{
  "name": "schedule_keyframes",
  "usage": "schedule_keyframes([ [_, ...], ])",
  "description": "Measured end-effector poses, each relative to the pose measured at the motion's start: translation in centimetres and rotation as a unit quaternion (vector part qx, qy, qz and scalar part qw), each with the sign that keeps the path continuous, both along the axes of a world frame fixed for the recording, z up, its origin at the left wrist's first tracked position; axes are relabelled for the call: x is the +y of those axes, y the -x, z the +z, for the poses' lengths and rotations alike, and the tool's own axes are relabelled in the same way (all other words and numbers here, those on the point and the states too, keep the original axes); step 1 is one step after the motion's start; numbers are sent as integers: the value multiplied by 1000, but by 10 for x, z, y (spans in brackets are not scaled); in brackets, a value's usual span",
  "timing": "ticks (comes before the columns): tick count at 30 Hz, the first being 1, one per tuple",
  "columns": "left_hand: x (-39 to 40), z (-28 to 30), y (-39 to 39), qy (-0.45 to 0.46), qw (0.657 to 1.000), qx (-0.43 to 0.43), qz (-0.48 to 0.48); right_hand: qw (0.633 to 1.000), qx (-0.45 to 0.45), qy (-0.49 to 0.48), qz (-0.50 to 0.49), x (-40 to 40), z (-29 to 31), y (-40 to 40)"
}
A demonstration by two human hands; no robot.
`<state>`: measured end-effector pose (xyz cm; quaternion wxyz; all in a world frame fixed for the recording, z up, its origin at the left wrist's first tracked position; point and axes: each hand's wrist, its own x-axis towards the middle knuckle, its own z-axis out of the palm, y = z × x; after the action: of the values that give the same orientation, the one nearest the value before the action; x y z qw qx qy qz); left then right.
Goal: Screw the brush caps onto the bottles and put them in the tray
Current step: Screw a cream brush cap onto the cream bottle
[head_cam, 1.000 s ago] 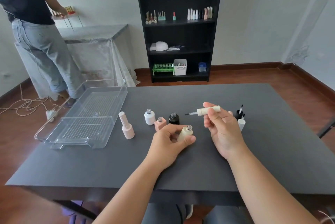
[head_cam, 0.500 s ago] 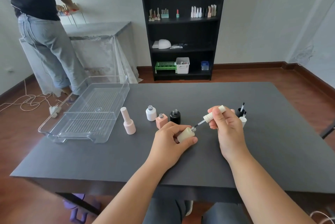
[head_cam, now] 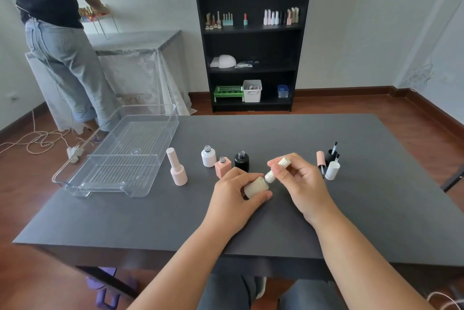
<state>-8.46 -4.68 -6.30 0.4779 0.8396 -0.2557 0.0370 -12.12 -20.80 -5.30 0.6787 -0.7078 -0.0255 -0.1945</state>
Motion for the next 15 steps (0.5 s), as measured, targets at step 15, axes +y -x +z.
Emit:
schedule_keyframes([
  [15,4,-1,0,44,999,28,6,999,18,4,33,-13,-8,13],
])
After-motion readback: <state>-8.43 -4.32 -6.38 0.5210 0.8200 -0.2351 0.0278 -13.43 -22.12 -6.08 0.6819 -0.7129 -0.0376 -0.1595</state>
